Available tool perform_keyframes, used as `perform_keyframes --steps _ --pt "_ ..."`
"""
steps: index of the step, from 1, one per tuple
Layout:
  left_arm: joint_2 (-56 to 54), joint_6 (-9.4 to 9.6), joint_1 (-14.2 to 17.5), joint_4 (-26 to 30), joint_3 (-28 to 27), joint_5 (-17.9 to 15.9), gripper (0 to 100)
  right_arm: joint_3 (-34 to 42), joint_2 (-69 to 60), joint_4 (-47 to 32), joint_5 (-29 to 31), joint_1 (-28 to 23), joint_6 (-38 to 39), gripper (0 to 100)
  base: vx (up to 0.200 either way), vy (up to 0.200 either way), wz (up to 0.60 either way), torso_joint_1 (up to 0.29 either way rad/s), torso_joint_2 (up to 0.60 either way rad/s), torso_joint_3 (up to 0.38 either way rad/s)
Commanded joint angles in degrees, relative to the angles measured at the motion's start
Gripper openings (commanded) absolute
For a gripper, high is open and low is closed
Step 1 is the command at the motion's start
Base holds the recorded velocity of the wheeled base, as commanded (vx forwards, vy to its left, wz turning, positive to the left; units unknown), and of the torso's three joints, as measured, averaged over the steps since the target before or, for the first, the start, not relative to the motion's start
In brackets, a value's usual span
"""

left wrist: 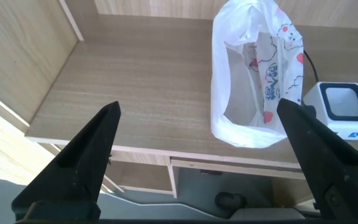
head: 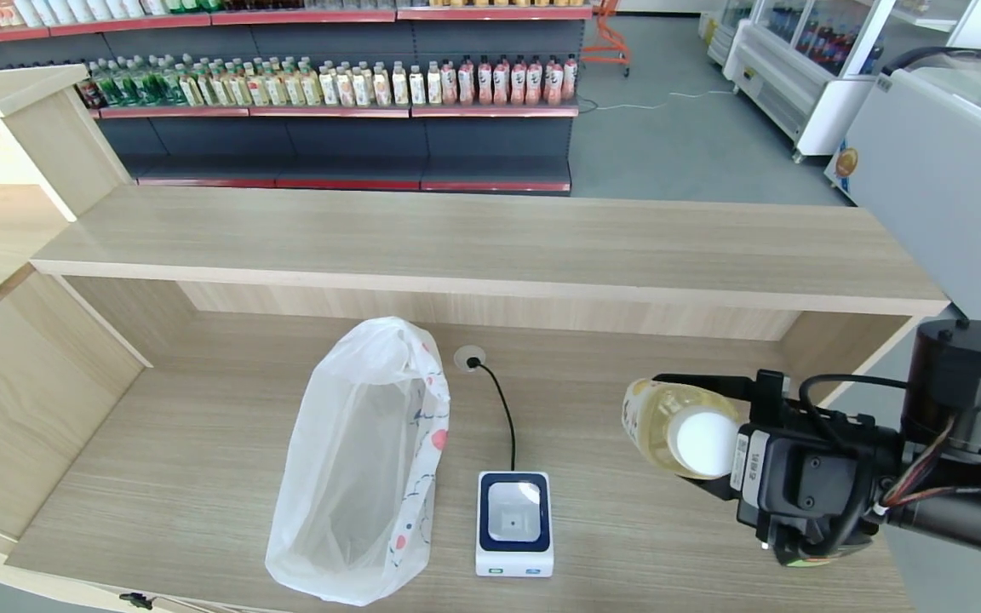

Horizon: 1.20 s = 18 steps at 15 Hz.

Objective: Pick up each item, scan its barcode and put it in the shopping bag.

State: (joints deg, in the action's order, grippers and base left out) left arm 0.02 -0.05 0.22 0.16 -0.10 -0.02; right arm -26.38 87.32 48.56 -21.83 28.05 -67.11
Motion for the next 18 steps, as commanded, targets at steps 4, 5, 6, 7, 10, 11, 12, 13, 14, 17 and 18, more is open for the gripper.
perform_keyframes --steps 4,5,6,7,10,11,12,13,14,17,18 --pt "0.0 -0.21 0.0 0.0 0.0 0.0 100 3.2 0.5 0.0 -0.5 -0.3 -1.4 0 0.000 0.200 0.00 0.001 0.00 0.004" --pt "0.0 -0.21 0.0 0.0 0.0 0.0 100 4.6 1.0 0.0 -0.7 -0.6 -1.4 0 0.000 0.200 0.00 0.002 0.00 0.007" --pt "0.0 -0.13 0.0 0.0 0.0 0.0 100 5.1 1.2 0.0 -0.7 -1.0 -1.4 0 0.000 0.200 0.00 0.007 0.00 0.002" --pt "0.0 -0.13 0.0 0.0 0.0 0.0 100 5.0 1.4 0.8 -0.8 -1.1 -1.4 0 0.000 0.200 0.00 -0.002 0.01 -0.002" --pt "0.0 -0.13 0.0 0.0 0.0 0.0 100 9.1 -1.8 1.9 -8.8 -7.5 -1.2 0 0.000 0.133 0.00 0.002 0.00 0.002" --pt "0.0 -0.13 0.0 0.0 0.0 0.0 100 11.0 -2.1 1.9 -11.8 -11.0 -1.2 0 0.000 0.000 0.00 0.000 0.00 0.000" --pt "0.0 -0.13 0.0 0.0 0.0 0.0 100 11.5 -1.6 1.9 -13.6 -13.1 -1.2 0 0.000 0.000 0.00 0.000 0.00 0.000" --pt "0.0 -0.13 0.0 0.0 0.0 0.0 100 11.8 -0.3 1.9 -16.4 -16.3 -1.4 0 0.000 0.000 0.00 0.000 0.00 0.000" --pt "0.0 -0.13 0.0 0.0 0.0 0.0 100 11.4 0.7 2.0 -17.8 -17.1 -1.4 0 0.000 0.000 0.00 0.000 0.00 0.000" --pt "0.0 -0.13 0.0 0.0 0.0 0.0 100 9.5 3.3 2.0 -18.2 -17.7 -1.4 0 0.000 0.000 0.00 0.000 0.00 0.000" --pt "0.0 -0.13 0.0 0.0 0.0 0.0 100 8.9 4.7 2.0 -18.2 -17.5 -1.4 0 0.000 0.000 0.00 0.000 0.00 0.000"
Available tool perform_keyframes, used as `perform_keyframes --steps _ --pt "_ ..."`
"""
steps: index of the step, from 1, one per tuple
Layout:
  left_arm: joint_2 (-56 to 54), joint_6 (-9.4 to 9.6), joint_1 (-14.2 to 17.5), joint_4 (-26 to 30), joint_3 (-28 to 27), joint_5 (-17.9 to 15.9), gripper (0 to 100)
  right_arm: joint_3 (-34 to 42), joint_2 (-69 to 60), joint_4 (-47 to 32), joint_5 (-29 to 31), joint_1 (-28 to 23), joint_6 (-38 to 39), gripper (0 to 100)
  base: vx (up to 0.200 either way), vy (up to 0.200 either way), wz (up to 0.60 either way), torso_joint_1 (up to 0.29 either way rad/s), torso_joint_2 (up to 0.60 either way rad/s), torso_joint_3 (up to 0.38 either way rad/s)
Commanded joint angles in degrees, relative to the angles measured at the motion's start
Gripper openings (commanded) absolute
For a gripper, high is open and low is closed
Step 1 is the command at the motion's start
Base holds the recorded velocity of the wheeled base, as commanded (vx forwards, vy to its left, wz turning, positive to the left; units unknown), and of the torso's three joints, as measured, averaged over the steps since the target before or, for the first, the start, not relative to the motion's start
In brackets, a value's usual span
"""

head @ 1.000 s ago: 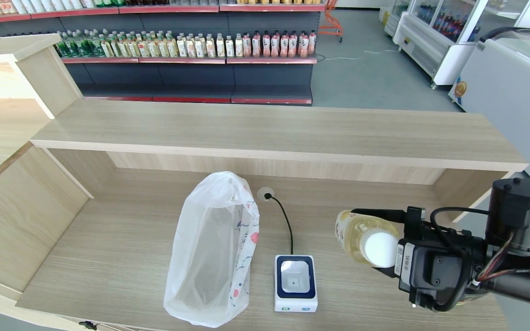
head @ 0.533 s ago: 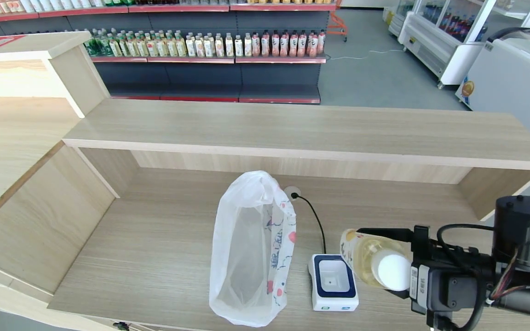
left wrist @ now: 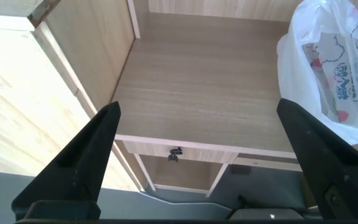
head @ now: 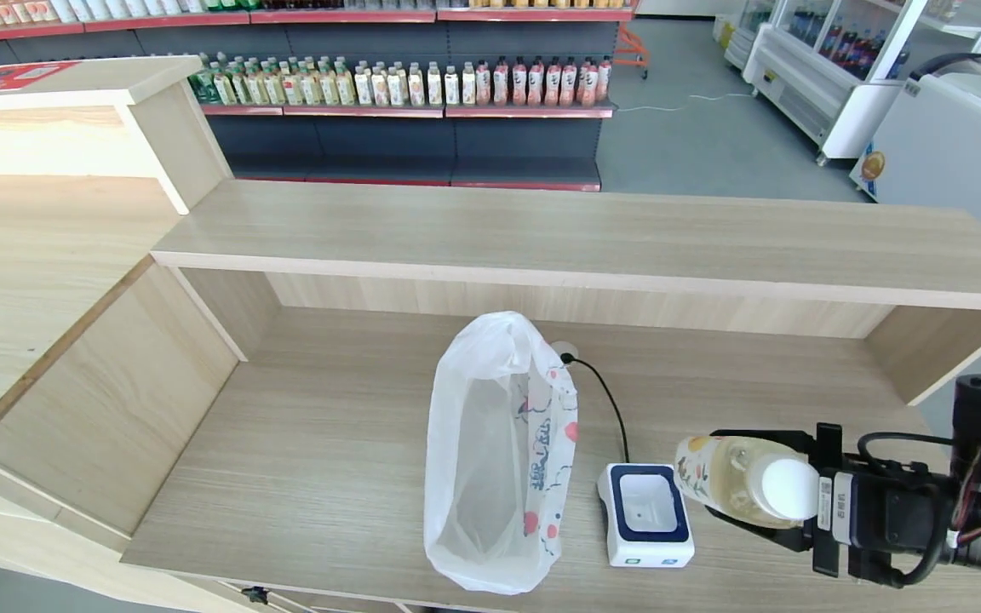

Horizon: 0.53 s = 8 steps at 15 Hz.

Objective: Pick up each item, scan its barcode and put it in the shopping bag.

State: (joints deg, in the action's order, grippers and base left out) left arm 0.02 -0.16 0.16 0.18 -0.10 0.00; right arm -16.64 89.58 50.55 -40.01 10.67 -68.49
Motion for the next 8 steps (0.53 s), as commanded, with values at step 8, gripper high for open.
perform_keyframes --steps 8 --pt "0.0 -0.02 0.0 0.0 0.0 0.0 100 -3.8 16.9 6.4 -1.3 -1.9 -9.2 0 0.000 0.000 0.00 0.000 0.00 0.000"
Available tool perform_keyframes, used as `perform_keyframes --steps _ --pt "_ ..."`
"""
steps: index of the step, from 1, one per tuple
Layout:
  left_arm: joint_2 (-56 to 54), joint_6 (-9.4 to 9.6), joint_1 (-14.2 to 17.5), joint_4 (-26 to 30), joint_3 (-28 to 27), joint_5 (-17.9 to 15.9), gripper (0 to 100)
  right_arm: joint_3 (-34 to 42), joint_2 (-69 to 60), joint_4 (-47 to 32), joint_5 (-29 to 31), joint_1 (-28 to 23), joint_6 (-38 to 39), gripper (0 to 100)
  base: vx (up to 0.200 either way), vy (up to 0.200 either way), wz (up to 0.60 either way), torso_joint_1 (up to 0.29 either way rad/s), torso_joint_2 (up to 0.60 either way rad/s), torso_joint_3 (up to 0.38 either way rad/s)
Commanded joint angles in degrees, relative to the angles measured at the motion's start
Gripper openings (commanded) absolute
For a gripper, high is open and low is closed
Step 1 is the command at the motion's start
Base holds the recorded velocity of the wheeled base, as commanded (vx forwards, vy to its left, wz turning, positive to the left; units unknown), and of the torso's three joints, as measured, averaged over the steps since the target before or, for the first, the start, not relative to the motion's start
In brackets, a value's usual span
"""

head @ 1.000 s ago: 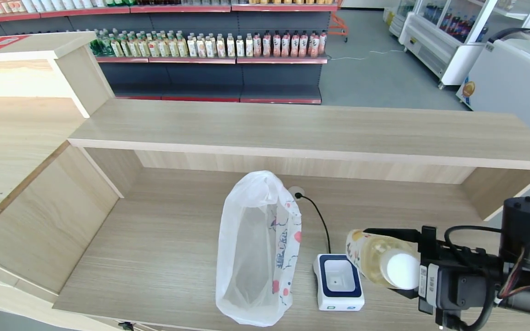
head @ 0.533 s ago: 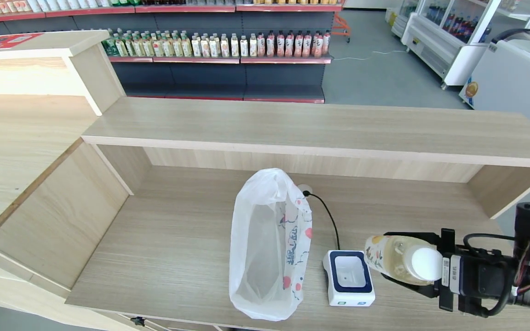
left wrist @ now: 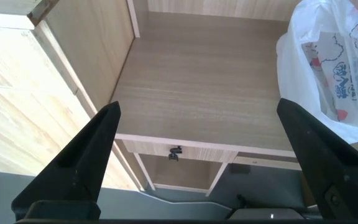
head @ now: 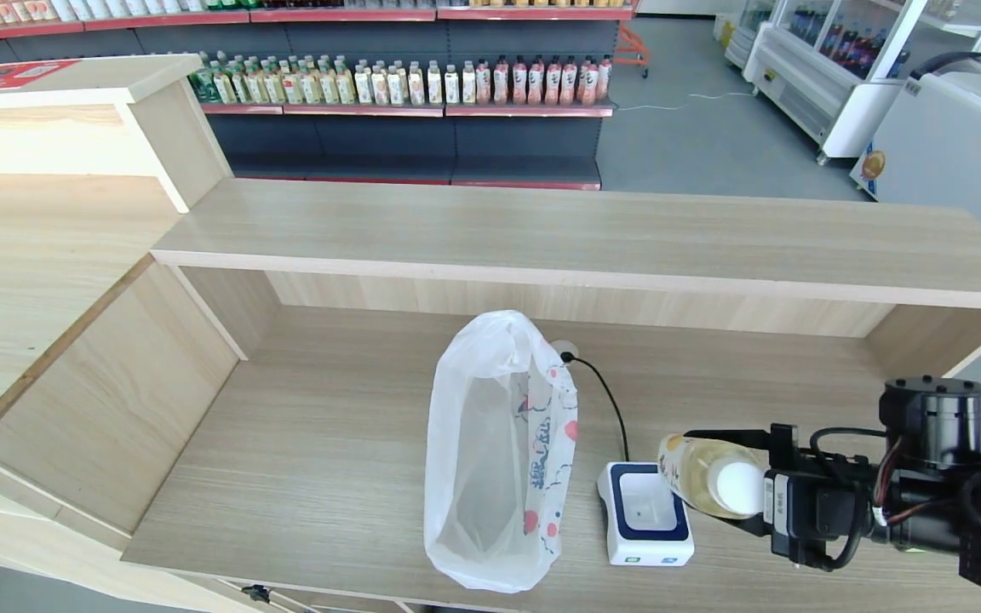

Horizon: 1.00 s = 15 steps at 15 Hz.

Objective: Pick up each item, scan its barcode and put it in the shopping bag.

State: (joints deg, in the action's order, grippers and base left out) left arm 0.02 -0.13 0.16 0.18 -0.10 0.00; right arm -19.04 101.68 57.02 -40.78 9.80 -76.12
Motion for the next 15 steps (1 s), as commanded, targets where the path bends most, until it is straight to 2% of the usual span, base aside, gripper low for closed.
perform_keyframes --steps 1,5,15 --pt "0.0 -0.04 0.0 0.0 0.0 0.0 100 -1.8 6.1 -0.2 -1.0 -1.1 -2.5 0 0.000 0.000 0.00 0.000 0.00 0.000" --pt "0.0 -0.04 0.0 0.0 0.0 0.0 100 -6.5 10.6 -0.4 -2.6 -0.7 -4.7 0 0.000 0.000 0.00 0.000 0.00 0.000" --pt "0.0 -0.04 0.0 0.0 0.0 0.0 100 -9.8 14.3 -0.6 -6.3 -0.7 -6.0 0 0.000 0.000 0.00 0.000 0.00 0.000"
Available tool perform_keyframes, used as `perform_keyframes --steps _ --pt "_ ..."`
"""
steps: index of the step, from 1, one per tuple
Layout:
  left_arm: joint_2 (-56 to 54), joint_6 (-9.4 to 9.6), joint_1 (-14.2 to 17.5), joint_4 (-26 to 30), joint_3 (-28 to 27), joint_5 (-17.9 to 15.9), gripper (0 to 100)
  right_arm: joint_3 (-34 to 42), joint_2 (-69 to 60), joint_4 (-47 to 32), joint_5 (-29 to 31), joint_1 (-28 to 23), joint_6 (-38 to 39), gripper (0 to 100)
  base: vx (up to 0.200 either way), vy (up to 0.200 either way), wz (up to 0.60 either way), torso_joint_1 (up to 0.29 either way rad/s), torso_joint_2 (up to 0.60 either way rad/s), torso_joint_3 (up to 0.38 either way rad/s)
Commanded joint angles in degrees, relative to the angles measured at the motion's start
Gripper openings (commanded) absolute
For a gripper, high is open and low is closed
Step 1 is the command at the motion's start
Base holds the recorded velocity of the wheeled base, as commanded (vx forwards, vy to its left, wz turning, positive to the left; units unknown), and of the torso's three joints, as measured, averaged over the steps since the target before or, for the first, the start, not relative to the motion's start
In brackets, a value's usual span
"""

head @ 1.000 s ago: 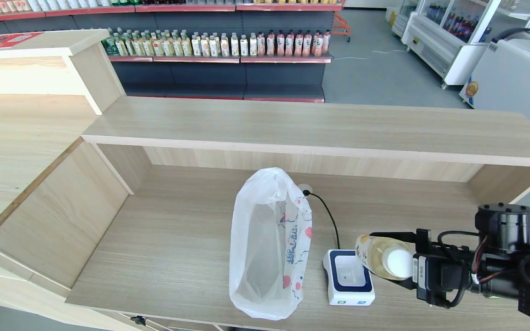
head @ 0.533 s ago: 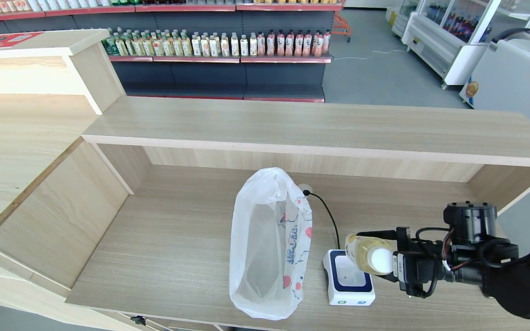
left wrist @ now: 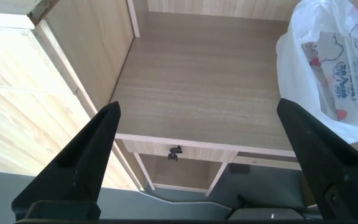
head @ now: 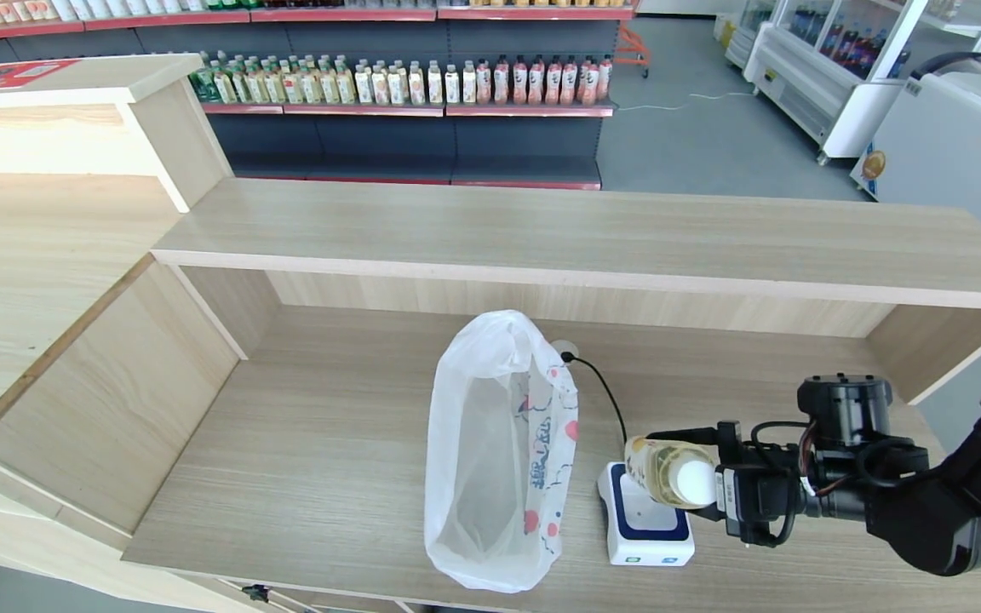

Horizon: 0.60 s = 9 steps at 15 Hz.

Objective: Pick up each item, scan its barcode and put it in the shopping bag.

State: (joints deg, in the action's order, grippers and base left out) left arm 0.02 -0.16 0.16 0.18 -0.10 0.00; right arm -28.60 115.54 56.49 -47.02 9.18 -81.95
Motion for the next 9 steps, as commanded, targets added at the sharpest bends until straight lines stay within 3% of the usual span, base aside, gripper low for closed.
perform_keyframes --steps 1,9 --pt "0.0 -0.02 0.0 0.0 0.0 0.0 100 -0.1 0.5 -0.6 -0.1 -0.2 -0.8 0 0.000 0.000 0.00 0.000 0.00 0.000" --pt "0.0 -0.02 0.0 0.0 0.0 0.0 100 -2.3 2.1 -1.9 -1.0 -1.0 -3.6 0 0.000 0.000 0.00 0.000 0.00 0.000"
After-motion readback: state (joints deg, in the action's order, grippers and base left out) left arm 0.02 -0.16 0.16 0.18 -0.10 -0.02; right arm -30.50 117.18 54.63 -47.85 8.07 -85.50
